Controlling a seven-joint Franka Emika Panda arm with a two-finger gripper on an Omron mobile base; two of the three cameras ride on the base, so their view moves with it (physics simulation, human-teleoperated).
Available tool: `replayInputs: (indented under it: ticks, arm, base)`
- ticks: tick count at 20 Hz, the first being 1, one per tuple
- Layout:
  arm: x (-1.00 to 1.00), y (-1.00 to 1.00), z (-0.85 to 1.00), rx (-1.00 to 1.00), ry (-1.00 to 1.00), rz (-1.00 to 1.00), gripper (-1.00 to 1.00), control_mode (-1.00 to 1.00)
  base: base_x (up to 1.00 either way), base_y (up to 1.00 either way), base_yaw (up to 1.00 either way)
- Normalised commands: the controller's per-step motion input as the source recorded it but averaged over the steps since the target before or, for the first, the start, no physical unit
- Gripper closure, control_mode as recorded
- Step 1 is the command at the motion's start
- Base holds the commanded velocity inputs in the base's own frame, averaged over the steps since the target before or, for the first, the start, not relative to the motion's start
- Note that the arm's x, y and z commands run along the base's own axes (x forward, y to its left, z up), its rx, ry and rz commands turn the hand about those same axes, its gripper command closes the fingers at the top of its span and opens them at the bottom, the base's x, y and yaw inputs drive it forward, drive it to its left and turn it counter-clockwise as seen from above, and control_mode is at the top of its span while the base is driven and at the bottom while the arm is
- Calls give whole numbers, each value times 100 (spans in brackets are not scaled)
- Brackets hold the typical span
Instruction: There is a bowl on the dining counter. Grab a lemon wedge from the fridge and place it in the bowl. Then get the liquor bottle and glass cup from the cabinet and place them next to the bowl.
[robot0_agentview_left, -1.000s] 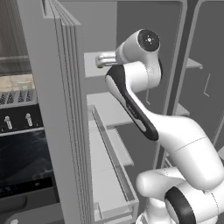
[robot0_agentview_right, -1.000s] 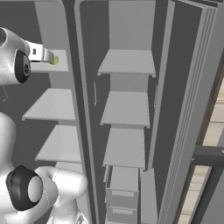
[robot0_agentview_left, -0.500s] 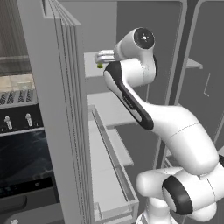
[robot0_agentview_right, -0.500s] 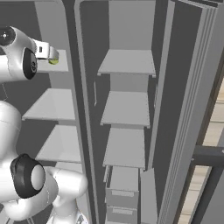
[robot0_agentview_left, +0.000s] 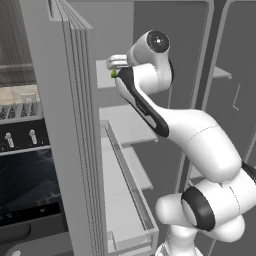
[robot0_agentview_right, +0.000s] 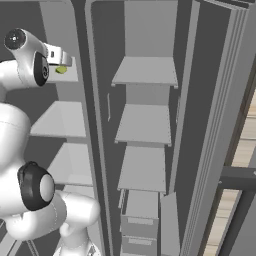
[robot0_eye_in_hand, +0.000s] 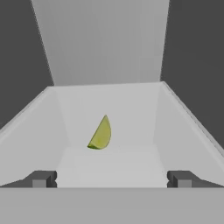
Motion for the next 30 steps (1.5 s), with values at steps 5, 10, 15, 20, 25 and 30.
replayInputs:
  ticks: [5, 10, 15, 20, 25, 30]
  arm:
    - [20, 4, -14, 0, 1, -1, -100, -100]
    - [16, 16, -19, 0, 2, -2, -100, -100]
    - [17, 19, -7, 0, 1, -5, -100, -100]
    - [23, 10, 0, 0, 1, -4, -100, -100]
    - [22, 8, -3, 0, 2, -4, -100, -100]
    - [19, 9, -10, 0, 2, -3, -100, -100]
  base:
    - [0, 0, 0]
    - [0, 0, 0]
    - [0, 0, 0]
    - [0, 0, 0]
    - [0, 0, 0]
    - [0, 0, 0]
